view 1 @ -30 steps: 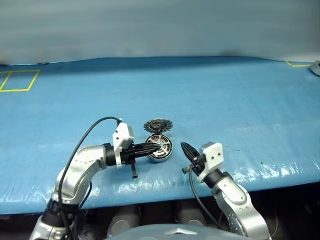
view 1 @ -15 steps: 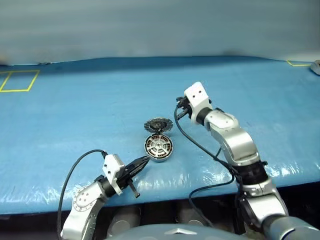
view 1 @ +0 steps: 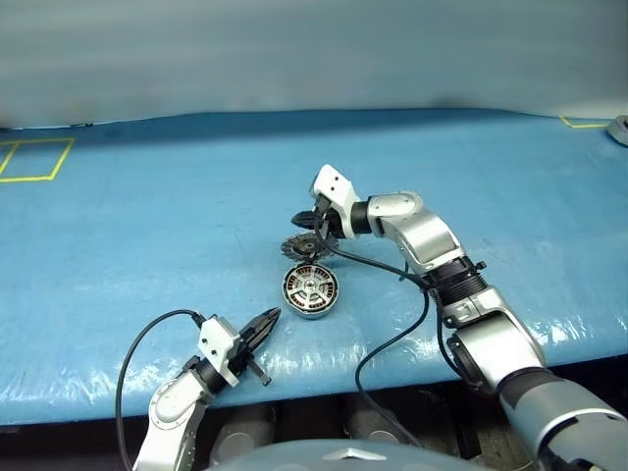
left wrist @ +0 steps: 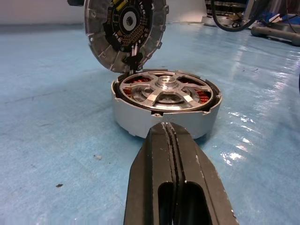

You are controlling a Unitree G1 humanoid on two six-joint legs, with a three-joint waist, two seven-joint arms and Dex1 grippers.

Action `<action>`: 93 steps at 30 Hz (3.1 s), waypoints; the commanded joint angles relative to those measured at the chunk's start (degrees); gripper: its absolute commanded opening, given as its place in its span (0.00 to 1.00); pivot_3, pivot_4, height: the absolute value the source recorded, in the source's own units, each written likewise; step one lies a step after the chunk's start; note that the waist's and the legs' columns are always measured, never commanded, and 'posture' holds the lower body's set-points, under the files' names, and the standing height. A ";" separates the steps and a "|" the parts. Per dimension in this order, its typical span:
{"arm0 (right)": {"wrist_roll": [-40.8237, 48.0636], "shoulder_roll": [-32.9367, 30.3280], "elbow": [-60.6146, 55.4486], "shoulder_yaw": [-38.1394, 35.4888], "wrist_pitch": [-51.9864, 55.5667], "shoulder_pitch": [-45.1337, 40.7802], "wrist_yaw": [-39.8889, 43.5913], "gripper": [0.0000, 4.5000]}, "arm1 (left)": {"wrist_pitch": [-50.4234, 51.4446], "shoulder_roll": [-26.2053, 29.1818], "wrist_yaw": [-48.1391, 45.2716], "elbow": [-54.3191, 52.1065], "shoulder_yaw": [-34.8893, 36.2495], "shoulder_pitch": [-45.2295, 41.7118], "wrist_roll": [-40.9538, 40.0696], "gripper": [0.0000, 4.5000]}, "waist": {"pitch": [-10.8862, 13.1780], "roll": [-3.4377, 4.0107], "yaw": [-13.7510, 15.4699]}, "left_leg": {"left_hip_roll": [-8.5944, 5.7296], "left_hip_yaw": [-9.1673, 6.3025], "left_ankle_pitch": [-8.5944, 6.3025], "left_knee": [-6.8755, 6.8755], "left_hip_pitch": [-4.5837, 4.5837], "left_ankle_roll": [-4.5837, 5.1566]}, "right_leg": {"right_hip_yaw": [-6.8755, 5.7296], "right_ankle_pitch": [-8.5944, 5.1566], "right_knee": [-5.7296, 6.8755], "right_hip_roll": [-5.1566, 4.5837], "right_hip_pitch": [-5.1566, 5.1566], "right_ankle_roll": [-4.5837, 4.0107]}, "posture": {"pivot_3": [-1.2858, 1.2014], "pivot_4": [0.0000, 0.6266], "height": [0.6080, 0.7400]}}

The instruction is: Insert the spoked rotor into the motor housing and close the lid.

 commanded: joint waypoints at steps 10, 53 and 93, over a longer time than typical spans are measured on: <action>4.53 -2.80 -8.79 0.62 3.52 2.99 12.29 0.00 | 3.13 0.33 -0.44 1.50 -0.90 -2.92 -1.81 0.00 | 0.00 0.01 -0.02 | 0.00 -0.02 -0.02 0.00 0.00 -0.04 | 0.00 0.00 0.00 0.00 -0.02 0.00 | 0.52 0.24 1.00; 6.46 -5.26 -48.82 -2.50 13.57 37.73 -22.99 0.93 | -3.84 2.08 -2.56 2.81 0.93 -1.31 -3.15 0.00 | 0.00 -0.01 0.76 | 0.11 -0.12 -0.02 -0.02 -0.08 -0.12 | -0.14 -0.22 -0.09 -0.19 0.03 0.32 | 0.52 0.24 1.00; 2.67 -5.19 -40.78 -0.53 2.61 36.07 -18.47 0.68 | -8.32 2.34 -2.35 11.39 1.36 -3.26 -2.31 0.00 | -0.15 0.25 0.75 | 0.12 -0.16 -0.02 -0.03 0.02 -0.12 | -0.19 -0.21 -0.12 -0.17 0.13 0.33 | 0.52 0.24 1.00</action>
